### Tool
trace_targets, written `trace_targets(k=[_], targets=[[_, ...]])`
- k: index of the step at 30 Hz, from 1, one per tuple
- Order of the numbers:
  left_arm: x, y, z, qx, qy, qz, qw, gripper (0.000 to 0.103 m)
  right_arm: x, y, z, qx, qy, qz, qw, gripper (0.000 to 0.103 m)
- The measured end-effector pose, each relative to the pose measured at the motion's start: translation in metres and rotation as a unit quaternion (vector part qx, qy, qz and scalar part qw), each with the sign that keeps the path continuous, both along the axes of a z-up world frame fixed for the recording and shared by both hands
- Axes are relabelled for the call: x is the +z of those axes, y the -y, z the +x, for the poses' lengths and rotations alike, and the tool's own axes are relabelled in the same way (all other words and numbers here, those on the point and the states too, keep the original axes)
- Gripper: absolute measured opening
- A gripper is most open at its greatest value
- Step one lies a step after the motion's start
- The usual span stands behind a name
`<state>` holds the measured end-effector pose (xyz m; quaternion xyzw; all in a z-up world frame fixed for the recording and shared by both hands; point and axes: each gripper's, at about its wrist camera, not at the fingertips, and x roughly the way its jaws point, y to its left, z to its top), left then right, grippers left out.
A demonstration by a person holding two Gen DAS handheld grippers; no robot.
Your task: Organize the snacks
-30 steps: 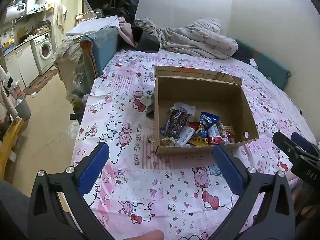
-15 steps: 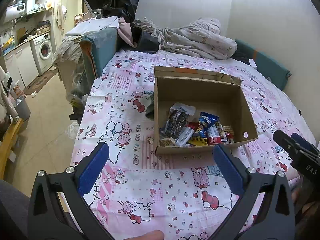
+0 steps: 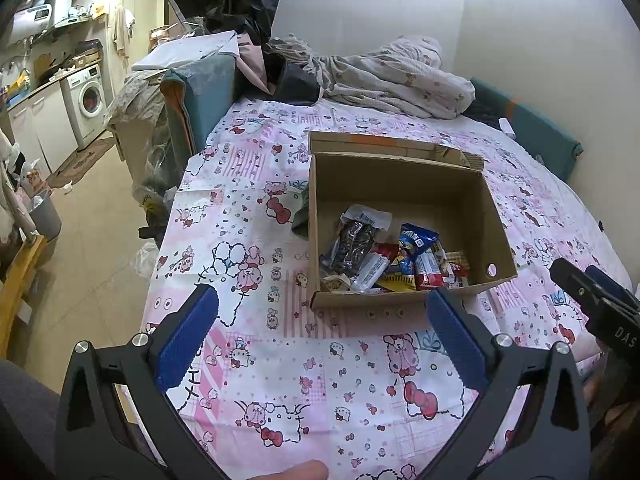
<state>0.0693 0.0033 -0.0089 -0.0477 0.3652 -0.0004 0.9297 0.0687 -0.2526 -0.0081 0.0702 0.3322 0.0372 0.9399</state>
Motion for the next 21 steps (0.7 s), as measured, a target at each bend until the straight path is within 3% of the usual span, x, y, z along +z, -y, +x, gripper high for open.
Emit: trace_targets(k=[21], targets=[[0.0011, 0.0024, 0.0010, -0.002, -0.002, -0.004, 1.0000, 0.103, 0.0022, -0.0031, 0.0000, 0.005, 0.004, 0.000, 1.000, 0.103]])
